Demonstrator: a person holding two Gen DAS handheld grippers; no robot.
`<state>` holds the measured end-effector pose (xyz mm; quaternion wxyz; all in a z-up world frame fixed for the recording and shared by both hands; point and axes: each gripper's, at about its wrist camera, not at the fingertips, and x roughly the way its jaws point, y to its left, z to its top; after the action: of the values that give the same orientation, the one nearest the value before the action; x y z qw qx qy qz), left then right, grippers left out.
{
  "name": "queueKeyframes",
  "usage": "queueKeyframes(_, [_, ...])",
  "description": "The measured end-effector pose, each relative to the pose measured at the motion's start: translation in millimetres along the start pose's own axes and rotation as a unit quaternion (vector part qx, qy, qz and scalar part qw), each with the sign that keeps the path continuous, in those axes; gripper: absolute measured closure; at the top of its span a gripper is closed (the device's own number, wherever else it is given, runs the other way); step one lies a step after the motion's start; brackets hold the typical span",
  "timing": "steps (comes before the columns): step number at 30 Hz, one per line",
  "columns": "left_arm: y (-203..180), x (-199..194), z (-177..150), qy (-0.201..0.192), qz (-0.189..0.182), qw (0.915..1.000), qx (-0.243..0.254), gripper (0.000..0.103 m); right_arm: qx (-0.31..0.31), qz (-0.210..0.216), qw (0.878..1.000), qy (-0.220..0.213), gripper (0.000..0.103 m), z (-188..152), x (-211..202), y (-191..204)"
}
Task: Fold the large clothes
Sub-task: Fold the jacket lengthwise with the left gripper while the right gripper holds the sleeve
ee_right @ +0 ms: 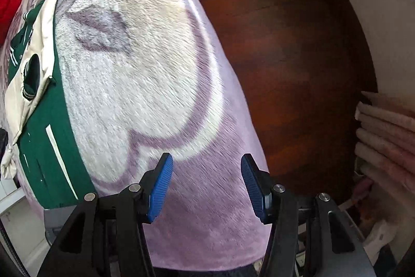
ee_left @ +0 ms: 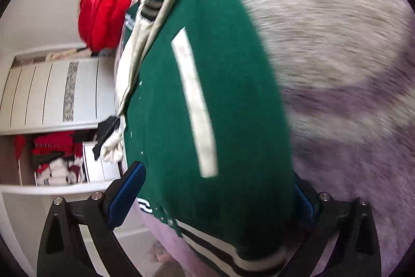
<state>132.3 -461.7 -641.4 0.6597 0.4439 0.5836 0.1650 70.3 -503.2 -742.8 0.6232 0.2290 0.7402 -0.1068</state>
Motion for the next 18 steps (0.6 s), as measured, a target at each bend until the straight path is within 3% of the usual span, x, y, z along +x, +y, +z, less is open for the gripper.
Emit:
queueKeyframes(5, [26.8, 31.2, 6.6, 0.040, -0.012, 0.9981, -0.044, 0.000, -0.004, 0.046, 0.999, -0.006, 0.046, 22.6, 2.0, 31.0])
queueKeyframes(8, [15.9, 30.7, 14.6, 0.027, 0.006, 0.9994, -0.019, 0.001, -0.034, 0.079, 0.996, -0.011, 0.046, 39.2, 5.5, 58.2])
queueKeyframes(11, [22.9, 28.7, 12.8, 0.024, -0.007, 0.9991, -0.035, 0.003, -0.080, 0.151, 0.985, 0.000, 0.046, 63.3, 19.9, 91.0])
queueKeyframes(13, [36.1, 26.2, 7.3, 0.025, -0.027, 0.9974, -0.062, 0.020, -0.112, 0.232, 0.966, 0.021, 0.044, 85.0, 33.0, 116.8])
queueKeyframes(14, [42.3, 23.2, 5.1, 0.021, -0.036, 0.9966, -0.071, 0.028, -0.121, 0.256, 0.958, 0.030, 0.037, 92.2, 37.7, 125.4])
queueKeyframes(16, [52.2, 17.2, 3.5, 0.011, -0.051, 0.9955, -0.079, 0.067, -0.138, 0.313, 0.939, 0.047, 0.029, 113.6, 50.2, 152.6])
queueKeyframes(18, [59.9, 8.0, 3.3, -0.002, -0.062, 0.9942, -0.088, 0.085, -0.139, 0.337, 0.929, 0.061, 0.028, 131.6, 63.2, 172.7])
